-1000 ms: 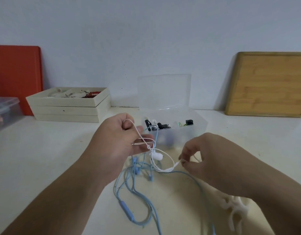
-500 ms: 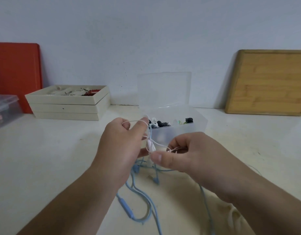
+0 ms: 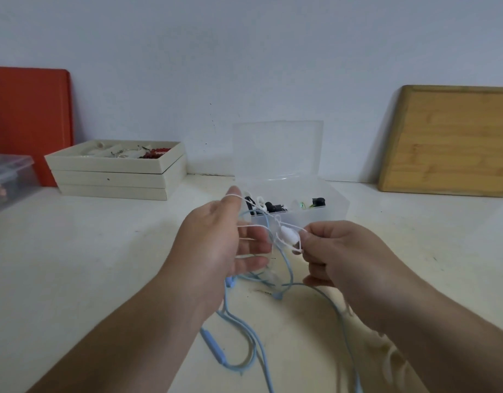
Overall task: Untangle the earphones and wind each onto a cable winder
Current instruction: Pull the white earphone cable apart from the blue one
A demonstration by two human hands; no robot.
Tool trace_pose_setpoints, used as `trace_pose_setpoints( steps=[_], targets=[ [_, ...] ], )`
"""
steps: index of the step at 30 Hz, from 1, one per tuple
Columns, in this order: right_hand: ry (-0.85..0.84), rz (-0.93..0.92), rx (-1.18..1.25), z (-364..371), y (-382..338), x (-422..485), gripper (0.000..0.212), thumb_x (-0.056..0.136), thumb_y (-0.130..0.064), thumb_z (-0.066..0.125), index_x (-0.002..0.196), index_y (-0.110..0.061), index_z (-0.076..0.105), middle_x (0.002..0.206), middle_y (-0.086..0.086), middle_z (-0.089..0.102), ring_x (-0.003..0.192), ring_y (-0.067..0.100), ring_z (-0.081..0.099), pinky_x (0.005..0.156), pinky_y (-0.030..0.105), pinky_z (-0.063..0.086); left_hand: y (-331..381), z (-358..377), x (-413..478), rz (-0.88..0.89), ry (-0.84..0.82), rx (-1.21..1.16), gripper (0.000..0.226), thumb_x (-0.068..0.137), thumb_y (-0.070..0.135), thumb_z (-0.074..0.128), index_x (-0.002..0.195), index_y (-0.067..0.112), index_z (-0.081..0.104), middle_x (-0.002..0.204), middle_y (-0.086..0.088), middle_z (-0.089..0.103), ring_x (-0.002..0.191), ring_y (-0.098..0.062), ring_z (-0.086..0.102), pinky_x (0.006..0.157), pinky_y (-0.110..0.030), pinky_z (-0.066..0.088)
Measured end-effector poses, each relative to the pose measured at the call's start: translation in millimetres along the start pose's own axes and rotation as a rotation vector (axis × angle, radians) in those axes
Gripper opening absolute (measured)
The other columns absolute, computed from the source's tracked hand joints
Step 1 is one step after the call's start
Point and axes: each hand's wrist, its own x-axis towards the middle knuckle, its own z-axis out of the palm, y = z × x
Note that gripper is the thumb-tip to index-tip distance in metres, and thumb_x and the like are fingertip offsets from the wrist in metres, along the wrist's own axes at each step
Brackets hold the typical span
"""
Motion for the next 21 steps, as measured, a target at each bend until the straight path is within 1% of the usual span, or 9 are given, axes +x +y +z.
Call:
trace_pose_setpoints(
  steps=[3,6,8,10,13,14,16,18,21],
  targets=[
    [-0.066,0.091,0.285,1.1,-0.9,2.8,0.034,0.099,-0.013,0.049,0.065,-0.017,0.047,0.061,0.004,0.033,0.049,0.017,0.024,0.050,0.028,0.033,1.9,-1.1,-1.4,-0.049,-0.032,-0.043,0.029,0.104,0.043,0.043,0.085,0.021,0.048,0.068,-0.015,0.074,0.054,-0.026,0.066,0.052,-0.034,0.057],
    [-0.125,0.107,0.482,0.1,-2.9,5.1,0.040,0.095,-0.033,0.058,0.061,-0.017,0.043,0.061,0.008,0.034,0.052,0.019,0.023,0.051,0.030,0.025,-0.2,-0.8,-2.5,-0.054,-0.100,-0.058,0.017,0.104,0.028,0.048,0.094,0.015,0.053,0.069,-0.015,0.074,0.053,-0.026,0.065,0.049,-0.033,0.056],
    [-0.193,0.025,0.433,-1.8,-2.8,3.7,0.038,0.080,-0.041,0.072,0.062,-0.017,0.048,0.060,0.006,0.036,0.052,0.019,0.025,0.053,0.031,0.026,-1.9,1.0,-3.5,-0.060,-0.141,-0.079,0.013,0.100,0.017,0.054,0.104,0.004,0.054,0.069,-0.016,0.073,0.054,-0.026,0.066,0.048,-0.031,0.055],
    [-0.242,-0.116,0.298,-2.9,-0.5,1.9,0.037,0.072,-0.026,0.082,0.061,-0.021,0.047,0.060,0.004,0.035,0.052,0.019,0.029,0.055,0.030,0.030,-3.8,1.2,-2.9,-0.045,-0.182,-0.086,0.015,0.095,0.007,0.059,0.106,0.003,0.051,0.074,-0.019,0.071,0.057,-0.027,0.067,0.051,-0.030,0.056],
    [-0.215,-0.212,0.274,-2.7,2.6,3.7,0.034,0.075,-0.013,0.069,0.056,-0.024,0.043,0.061,0.005,0.038,0.053,0.019,0.035,0.057,0.031,0.034,-4.2,0.0,-1.0,-0.004,-0.272,-0.104,0.041,0.077,-0.008,0.067,0.097,0.013,0.039,0.094,-0.034,0.069,0.068,-0.032,0.068,0.058,-0.034,0.057],
    [-0.224,-0.223,0.303,-2.8,3.2,4.5,0.033,0.076,-0.012,0.067,0.057,-0.024,0.042,0.061,0.006,0.038,0.053,0.020,0.034,0.056,0.032,0.033,-4.5,-0.8,0.3,0.017,-0.289,-0.110,0.045,0.067,-0.010,0.066,0.094,0.013,0.038,0.102,-0.037,0.068,0.073,-0.035,0.069,0.062,-0.035,0.057],
    [-0.239,-0.238,0.340,-2.3,1.6,4.8,0.033,0.080,-0.012,0.063,0.059,-0.018,0.038,0.061,0.006,0.037,0.054,0.020,0.030,0.055,0.031,0.029,-5.4,-2.4,1.3,0.056,-0.319,-0.123,0.044,0.056,-0.007,0.057,0.093,0.010,0.041,0.105,-0.033,0.069,0.082,-0.037,0.071,0.067,-0.038,0.058],
    [-0.235,-0.231,0.355,-2.6,1.3,4.6,0.030,0.083,-0.013,0.061,0.063,-0.011,0.039,0.062,0.006,0.035,0.056,0.020,0.027,0.056,0.034,0.024,-6.9,-2.6,0.6,0.102,-0.373,-0.111,0.046,0.056,-0.006,0.060,0.097,0.009,0.045,0.106,-0.028,0.071,0.086,-0.036,0.071,0.069,-0.038,0.059],
    [-0.205,-0.209,0.334,-3.6,2.2,3.5,0.027,0.089,-0.016,0.056,0.072,0.004,0.048,0.065,0.008,0.036,0.059,0.020,0.029,0.057,0.037,0.023,-10.5,-1.2,-1.5,0.171,-0.383,-0.038,0.053,0.064,-0.009,0.079,0.102,0.011,0.049,0.099,-0.021,0.074,0.082,-0.027,0.070,0.068,-0.031,0.056]
  ],
)
